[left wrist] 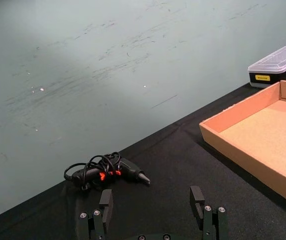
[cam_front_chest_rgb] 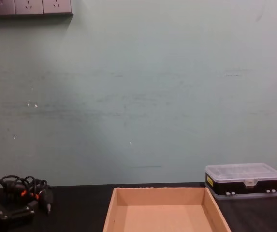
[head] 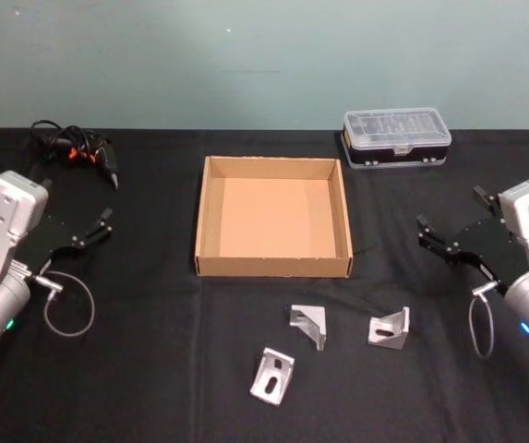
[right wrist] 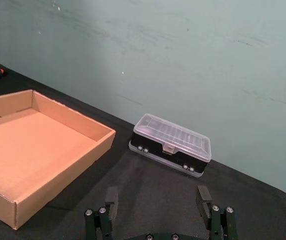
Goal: Use one hand to pick up the angle iron from the table and place it into the box.
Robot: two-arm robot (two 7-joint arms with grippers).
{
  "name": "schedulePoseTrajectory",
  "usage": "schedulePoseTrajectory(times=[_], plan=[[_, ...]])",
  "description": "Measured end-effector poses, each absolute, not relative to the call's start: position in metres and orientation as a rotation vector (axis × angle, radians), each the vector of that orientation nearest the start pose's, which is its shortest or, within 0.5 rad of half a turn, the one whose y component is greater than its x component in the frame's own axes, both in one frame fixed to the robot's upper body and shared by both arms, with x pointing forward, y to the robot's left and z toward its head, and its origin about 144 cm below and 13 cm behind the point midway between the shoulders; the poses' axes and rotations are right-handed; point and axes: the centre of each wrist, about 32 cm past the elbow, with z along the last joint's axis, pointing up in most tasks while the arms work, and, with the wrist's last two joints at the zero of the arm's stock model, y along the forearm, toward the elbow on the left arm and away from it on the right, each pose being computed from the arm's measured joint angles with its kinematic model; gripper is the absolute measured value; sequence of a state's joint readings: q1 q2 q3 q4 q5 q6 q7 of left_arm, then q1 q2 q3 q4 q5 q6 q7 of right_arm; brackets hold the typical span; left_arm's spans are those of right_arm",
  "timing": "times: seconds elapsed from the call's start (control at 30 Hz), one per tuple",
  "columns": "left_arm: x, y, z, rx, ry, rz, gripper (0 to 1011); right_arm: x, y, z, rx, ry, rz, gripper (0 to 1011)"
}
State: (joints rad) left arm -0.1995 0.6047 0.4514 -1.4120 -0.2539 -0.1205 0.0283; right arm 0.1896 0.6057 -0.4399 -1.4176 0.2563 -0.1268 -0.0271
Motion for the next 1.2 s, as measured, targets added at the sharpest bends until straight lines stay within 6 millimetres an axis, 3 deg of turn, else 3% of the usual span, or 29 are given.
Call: schedulePoseTrajectory(times=[0.33, 0.63, 0.83, 1.2], plan=[[0.489, 0.31, 1.14, 0.304, -0.285, 1.248, 1011, 0.467, -0.327, 1.152, -0.219, -0.222, -1.119, 1002], [0.489, 0.31, 1.14, 0.304, -0.285, 1.248, 1011, 0.453, -0.367, 1.163, -0.135, -0.14, -0.805, 1002], [0.489, 0.31, 1.14, 0.304, -0.285, 1.248, 1011, 0.453, -0.389, 1.167, -0.209, -0.115, -0.632, 1002], [0.489, 0.31, 1.14, 0.304, -0.285, 1.248, 1011, 0.464, -0.381, 1.165, -0.354, -0.087, -0.503, 1002]])
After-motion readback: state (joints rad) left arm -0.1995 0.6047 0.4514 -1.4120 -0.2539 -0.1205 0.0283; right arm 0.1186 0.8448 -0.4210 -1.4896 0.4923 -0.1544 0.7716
